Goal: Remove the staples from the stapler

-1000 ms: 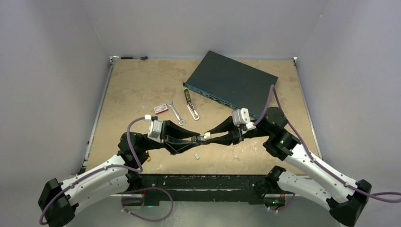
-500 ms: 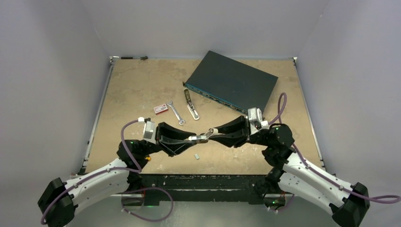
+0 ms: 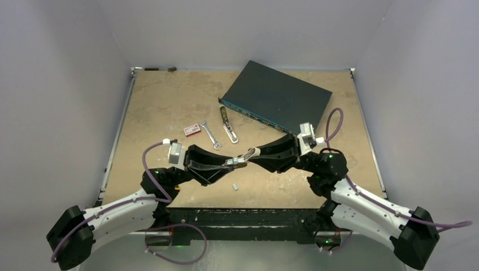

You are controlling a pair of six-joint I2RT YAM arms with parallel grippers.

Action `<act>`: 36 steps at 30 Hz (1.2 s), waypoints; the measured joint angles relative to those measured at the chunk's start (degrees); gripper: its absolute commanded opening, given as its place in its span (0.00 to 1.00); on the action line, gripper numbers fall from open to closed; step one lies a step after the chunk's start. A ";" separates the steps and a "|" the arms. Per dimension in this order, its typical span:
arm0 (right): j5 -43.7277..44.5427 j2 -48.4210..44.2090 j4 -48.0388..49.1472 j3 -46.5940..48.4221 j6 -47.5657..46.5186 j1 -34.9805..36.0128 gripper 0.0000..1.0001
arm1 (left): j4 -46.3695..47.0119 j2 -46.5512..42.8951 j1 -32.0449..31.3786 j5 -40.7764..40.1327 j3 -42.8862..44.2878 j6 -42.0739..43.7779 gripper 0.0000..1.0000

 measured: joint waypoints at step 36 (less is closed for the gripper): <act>-1.07 -5.88 -3.30 0.35 -4.81 -0.04 0.00 | -4.96 -1.81 -5.60 -6.91 -0.76 3.37 0.59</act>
